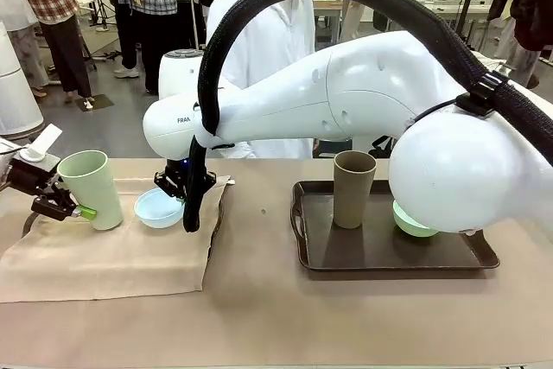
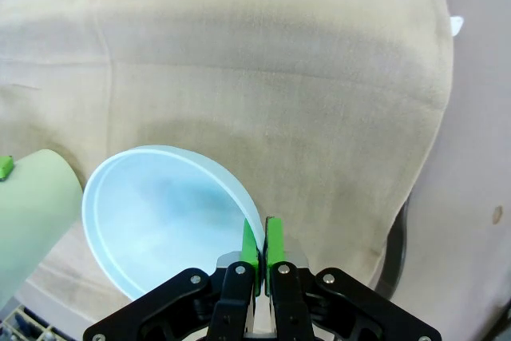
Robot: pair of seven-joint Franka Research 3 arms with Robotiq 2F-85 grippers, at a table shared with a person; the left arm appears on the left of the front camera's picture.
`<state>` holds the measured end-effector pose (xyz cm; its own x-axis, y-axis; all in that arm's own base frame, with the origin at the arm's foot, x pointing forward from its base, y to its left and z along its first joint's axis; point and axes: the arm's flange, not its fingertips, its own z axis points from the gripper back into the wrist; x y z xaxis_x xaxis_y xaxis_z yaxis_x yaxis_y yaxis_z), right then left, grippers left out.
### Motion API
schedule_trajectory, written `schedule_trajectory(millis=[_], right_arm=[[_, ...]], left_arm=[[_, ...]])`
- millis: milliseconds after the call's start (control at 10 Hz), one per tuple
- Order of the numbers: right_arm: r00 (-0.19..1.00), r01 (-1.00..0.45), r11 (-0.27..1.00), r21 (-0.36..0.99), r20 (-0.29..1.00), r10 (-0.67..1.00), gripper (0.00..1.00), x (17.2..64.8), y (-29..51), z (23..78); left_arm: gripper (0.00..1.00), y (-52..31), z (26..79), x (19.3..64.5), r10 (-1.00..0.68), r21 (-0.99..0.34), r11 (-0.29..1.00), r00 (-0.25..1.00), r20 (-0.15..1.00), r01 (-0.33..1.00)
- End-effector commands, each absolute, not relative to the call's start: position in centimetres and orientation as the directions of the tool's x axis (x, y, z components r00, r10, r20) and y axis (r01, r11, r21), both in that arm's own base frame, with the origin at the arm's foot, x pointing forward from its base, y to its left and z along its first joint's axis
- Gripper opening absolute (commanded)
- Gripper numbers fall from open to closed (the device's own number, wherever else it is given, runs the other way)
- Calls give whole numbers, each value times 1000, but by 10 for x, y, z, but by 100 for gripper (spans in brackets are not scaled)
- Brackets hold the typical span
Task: Set up a tray with a mat and arrange the tableware.
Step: Place the Picnic Bowl and Reusable plastic cup back onto the Handle tray in front of the human's position.
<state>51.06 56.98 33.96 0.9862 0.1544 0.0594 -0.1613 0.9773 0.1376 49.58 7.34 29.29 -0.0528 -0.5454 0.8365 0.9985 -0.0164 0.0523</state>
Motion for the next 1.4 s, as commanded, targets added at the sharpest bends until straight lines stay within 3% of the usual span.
schedule_trajectory(millis=[0,100,200,300,400,500,700,800,1000,1300], right_arm=[[983,-178,975,134,65,171,4,523,578,335],[983,-181,974,136,64,173,8,523,577,335],[983,-181,974,138,67,173,12,524,578,335],[982,-184,973,141,67,176,52,524,577,334],[981,-187,972,142,69,179,72,524,577,335],[980,-192,972,134,77,183,100,520,576,339],[979,-194,972,132,89,183,100,515,566,351],[979,-194,972,134,91,182,58,512,561,357],[977,-197,971,136,105,183,78,501,546,373],[966,-229,965,129,151,210,74,473,522,411]], left_arm=[[83,71,287,501,-542,91,-12,-83,836,996],[100,71,283,502,-543,79,-13,-73,836,997],[100,71,281,503,-549,67,-12,-63,833,998],[100,70,279,503,-552,64,-13,-60,832,998],[100,72,280,503,-559,58,-7,-52,828,998],[100,72,281,501,-568,52,4,-40,822,999],[100,79,282,503,-599,25,38,3,801,999],[100,85,284,502,-613,8,50,24,790,999],[100,99,293,499,-651,-11,81,61,757,997],[100,97,327,474,-813,-148,103,169,558,984]])
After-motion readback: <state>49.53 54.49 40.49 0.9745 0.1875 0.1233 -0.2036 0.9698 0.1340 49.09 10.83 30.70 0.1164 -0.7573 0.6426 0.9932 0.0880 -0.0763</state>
